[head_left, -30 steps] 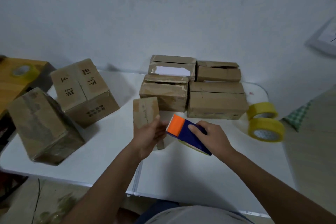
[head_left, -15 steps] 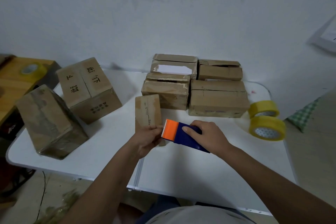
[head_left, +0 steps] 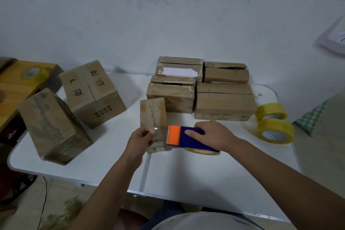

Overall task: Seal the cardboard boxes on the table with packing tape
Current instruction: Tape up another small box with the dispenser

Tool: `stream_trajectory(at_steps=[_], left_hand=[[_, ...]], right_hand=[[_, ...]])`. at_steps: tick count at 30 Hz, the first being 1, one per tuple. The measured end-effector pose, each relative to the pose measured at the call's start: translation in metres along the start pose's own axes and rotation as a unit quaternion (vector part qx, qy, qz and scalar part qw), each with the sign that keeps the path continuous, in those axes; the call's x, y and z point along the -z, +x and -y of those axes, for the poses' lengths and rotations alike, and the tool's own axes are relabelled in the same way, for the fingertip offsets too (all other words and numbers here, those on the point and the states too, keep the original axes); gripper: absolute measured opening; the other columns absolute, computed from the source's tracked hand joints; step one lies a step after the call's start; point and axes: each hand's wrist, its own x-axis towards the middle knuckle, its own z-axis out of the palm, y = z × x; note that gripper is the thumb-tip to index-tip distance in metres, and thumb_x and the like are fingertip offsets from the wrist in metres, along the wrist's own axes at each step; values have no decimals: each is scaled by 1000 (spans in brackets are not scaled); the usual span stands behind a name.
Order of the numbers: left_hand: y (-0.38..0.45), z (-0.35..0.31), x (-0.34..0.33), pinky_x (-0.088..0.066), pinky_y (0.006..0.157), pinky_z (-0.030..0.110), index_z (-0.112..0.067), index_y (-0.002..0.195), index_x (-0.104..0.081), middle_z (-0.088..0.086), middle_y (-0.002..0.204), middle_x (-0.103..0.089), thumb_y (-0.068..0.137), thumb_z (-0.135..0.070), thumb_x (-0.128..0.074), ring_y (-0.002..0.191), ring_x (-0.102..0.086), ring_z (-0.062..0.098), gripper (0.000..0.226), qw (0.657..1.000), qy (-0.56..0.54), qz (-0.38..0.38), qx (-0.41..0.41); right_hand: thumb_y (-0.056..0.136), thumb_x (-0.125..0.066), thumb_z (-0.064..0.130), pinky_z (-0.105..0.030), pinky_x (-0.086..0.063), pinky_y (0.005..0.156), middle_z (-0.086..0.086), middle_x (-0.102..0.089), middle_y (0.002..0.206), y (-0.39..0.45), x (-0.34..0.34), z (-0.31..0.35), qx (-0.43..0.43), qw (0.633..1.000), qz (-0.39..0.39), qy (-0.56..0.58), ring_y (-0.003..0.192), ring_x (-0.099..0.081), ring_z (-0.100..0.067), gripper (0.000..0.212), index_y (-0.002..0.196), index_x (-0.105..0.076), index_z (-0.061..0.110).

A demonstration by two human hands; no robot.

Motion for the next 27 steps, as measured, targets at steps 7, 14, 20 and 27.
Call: stream_trajectory(at_steps=[7,14,20,27], left_hand=[[10,30,48,-52,93,35,-3,100,-64,16,98,-62,101,-14,-53,88,-57,25,16,994,-31,-96,42],[12,47,53,-49,93,33,-3,100,-63,13,93,-60,98,-29,-59,91,-59,24,26,991,-67,-93,68],[19,56,41,-47,82,32,-4,101,-59,11,99,-62,90,-34,-71,93,-58,22,34,990,-37,-115,79],[29,69,39,-48,88,35,-5,102,-56,11,99,-58,83,-42,-76,96,-57,27,46,988,-10,-120,96]], right_hand=[[89,-32,73,-25,-46,67,5,-67,90,9,0,-13,-3,997,38,-73,80,-60,-10,60,102,-64,24],[82,-31,81,-31,-49,70,4,-63,82,21,2,-21,-49,995,25,-87,77,-59,-12,67,93,-66,25],[80,-32,84,-25,-37,54,5,-61,73,27,-4,-23,-46,991,-16,-124,67,-55,-7,66,80,-64,26],[79,-31,84,-25,-37,53,7,-60,71,38,-8,-26,-37,991,-7,-131,66,-53,-5,65,81,-63,28]])
